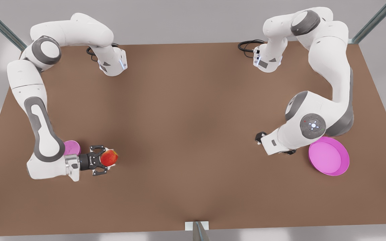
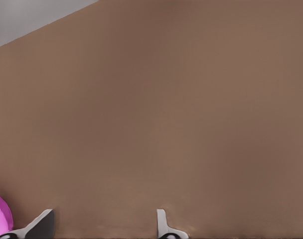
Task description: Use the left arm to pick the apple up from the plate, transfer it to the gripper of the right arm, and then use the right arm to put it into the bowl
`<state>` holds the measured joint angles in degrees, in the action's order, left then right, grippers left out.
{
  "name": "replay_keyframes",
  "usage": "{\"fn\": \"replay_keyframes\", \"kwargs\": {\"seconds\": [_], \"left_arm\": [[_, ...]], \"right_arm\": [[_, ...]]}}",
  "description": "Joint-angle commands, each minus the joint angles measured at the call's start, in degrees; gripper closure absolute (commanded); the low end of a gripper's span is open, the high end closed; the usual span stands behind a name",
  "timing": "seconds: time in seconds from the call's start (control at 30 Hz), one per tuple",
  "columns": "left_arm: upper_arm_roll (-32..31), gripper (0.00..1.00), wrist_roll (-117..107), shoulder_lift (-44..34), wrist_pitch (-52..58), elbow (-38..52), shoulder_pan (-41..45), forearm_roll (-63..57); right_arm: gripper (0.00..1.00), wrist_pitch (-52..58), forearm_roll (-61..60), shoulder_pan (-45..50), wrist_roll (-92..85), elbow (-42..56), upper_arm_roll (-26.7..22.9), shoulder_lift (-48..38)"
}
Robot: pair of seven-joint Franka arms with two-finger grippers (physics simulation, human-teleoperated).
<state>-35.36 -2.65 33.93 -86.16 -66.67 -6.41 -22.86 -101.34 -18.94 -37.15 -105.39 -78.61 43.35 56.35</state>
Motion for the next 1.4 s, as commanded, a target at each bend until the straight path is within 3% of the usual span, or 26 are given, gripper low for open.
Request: {"fn": "replay_keyframes", "kwargs": {"seconds": [0.0,0.03,0.1,0.17,0.2,0.23,0.27,0.43,0.5,0.53,0.73,0.8,0.9,1.27,1.3,1.33,1.37], "left_arm": [[23.81,0.00,4.82,-18.78,-7.84,-21.96,8.77,16.42],[27.80,0.00,13.28,-24.00,-9.92,-29.40,10.54,17.85],[27.72,0.00,12.40,-15.13,6.69,-11.13,10.89,16.80],[27.54,0.00,11.35,-13.28,10.22,-5.58,11.07,16.45],[27.89,0.00,10.91,-6.10,9.52,-8.82,10.28,13.19],[27.81,0.00,11.79,-1.59,8.82,-1.54,8.52,16.45],[27.63,0.00,10.91,-1.15,8.82,-1.36,11.50,11.18],[27.63,0.00,9.59,-0.71,4.78,0.40,13.26,11.79],[24.03,0.00,10.03,-3.87,13.74,11.21,13.17,11.79],[24.02,0.00,9.85,-3.70,13.92,11.56,13.00,11.96],[23.94,0.00,9.77,-3.86,9.71,9.56,9.31,17.58],[22.27,0.00,9.68,-22.15,-11.12,-20.94,4.65,20.14],[22.18,0.00,7.74,-21.45,-9.64,-19.55,5.09,19.61],[22.27,0.00,8.01,-21.01,-9.64,-18.84,4.74,19.61],[22.27,0.00,8.01,-20.92,-9.64,-18.76,4.74,19.61],[22.27,0.00,8.01,-20.92,-9.64,-18.76,4.91,19.61],[22.27,0.00,8.01,-21.01,-9.64,-18.76,4.83,19.61]], "right_arm": [[0.36,8.88,7.51,-2.05,-1.83,0.12,-0.11,-0.89],[0.35,10.20,8.39,-3.19,-2.27,0.12,-0.20,-1.33],[0.35,13.19,13.14,-6.26,-2.62,0.30,-0.11,-1.42],[0.35,15.30,16.39,-8.73,-2.89,1.53,-0.11,-1.42],[0.35,15.91,18.24,-9.08,-3.41,2.49,-0.02,-1.33],[0.35,17.58,19.90,-9.34,-3.50,3.99,-0.02,-1.42],[0.35,17.50,22.36,-9.52,-3.59,5.04,0.06,-1.51],[0.35,14.69,31.86,-10.75,-4.47,6.01,-0.11,-0.98],[0.34,12.49,35.29,-11.01,-4.47,5.49,-0.02,-1.16],[0.34,11.26,38.18,-11.01,-4.38,5.13,0.59,-1.68],[0.34,0.90,41.79,-10.13,-2.80,-6.28,0.59,-11.61],[0.34,-3.07,41.88,-10.40,-2.89,-8.31,-0.11,-13.28],[0.34,-10.27,41.61,-10.40,-2.80,-14.64,-2.04,-17.15],[0.34,-21.35,42.41,-10.31,-2.80,-20.36,-6.35,-16.63],[0.32,-21.35,42.41,-10.31,-2.80,-20.36,-6.35,-16.63],[0.00,-21.26,42.41,-10.40,-2.80,-20.27,-6.35,-16.89],[0.00,-21.26,42.32,-10.40,-2.80,-20.36,-6.35,-16.80]]}}
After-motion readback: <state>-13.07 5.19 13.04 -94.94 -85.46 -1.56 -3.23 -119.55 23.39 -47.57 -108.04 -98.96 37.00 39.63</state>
